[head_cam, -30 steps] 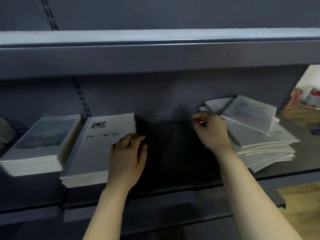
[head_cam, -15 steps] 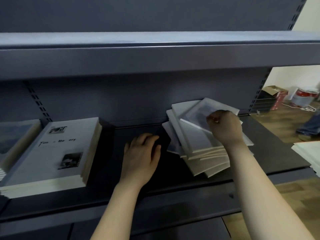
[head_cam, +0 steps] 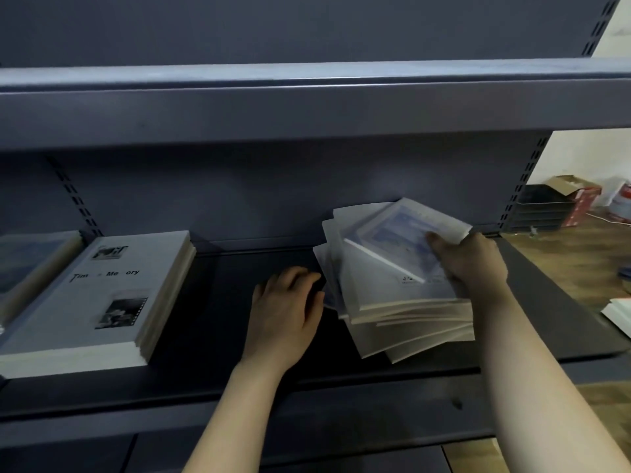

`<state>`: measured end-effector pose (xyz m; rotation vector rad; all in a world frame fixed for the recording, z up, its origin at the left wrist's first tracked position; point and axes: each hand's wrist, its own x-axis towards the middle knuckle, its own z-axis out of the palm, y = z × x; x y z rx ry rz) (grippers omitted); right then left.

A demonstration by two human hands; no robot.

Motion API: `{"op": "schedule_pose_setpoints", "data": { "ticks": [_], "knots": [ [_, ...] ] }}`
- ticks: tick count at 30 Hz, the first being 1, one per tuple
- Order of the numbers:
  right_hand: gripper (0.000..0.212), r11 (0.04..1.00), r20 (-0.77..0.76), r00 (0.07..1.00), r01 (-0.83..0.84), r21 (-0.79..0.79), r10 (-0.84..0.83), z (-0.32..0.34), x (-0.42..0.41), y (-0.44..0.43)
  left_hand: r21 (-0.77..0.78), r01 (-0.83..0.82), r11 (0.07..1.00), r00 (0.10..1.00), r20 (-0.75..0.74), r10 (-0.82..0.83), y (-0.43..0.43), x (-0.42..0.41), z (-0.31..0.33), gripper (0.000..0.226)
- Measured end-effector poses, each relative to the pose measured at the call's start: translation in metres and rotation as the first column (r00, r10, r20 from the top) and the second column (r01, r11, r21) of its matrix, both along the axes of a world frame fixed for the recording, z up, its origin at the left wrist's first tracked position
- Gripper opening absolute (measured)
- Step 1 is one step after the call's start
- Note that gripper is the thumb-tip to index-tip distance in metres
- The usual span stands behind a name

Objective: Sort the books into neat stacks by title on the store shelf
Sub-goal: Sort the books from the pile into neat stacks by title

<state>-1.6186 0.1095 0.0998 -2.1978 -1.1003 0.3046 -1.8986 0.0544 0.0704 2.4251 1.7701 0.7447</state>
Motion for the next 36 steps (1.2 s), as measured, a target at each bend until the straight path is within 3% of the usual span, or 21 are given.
{"op": "schedule_pose_setpoints", "data": {
  "ticks": [3,6,8,14,18,23,29,33,36],
  "knots": [
    [0.081,0.999,-0.058,0.998,-0.033,-0.009,0.033,-0.001,0.005,0.000,-0.011,-0.012,1.000,1.000,0.012,0.012,0.001,0.002,-0.004,0.038],
    [0.105,0.999,-0.118,0.992,-0.033,0.037,0.037,-0.002,0.005,0.001,-0.024,-0.017,1.000,1.000,0.015,0.018,0.002,0.005,-0.006,0.039],
    [0.109,0.997,-0.141,0.990,-0.016,0.078,0.027,-0.003,0.007,0.004,-0.026,-0.015,1.000,1.000,0.016,0.015,0.003,0.008,-0.007,0.039],
    [0.059,0.976,-0.149,0.988,0.000,0.216,0.033,0.006,0.001,0.008,-0.036,-0.021,0.999,0.999,0.028,0.022,0.006,0.009,-0.010,0.039],
    [0.043,0.945,-0.105,0.990,-0.052,0.324,0.090,0.008,-0.007,0.007,-0.023,-0.026,0.999,0.999,0.034,0.026,0.008,0.006,-0.012,0.039],
    [0.039,0.885,-0.260,0.950,-0.032,0.465,0.171,0.011,-0.015,0.011,0.006,-0.049,0.999,0.998,0.042,0.049,0.008,-0.004,-0.012,0.037],
    [0.045,0.829,-0.382,0.865,-0.066,0.555,0.324,0.014,-0.042,0.010,0.030,-0.072,0.997,0.997,0.031,0.071,0.007,-0.024,-0.014,0.036],
    [0.027,0.838,-0.545,0.711,-0.113,0.533,0.443,0.013,-0.067,0.002,0.033,-0.090,0.995,0.995,0.038,0.089,0.001,-0.040,-0.013,0.035],
    [0.011,0.811,-0.578,0.613,-0.191,0.553,0.539,0.014,-0.090,-0.006,0.047,-0.109,0.993,0.994,0.023,0.108,-0.003,-0.058,-0.012,0.036]
  ]
}}
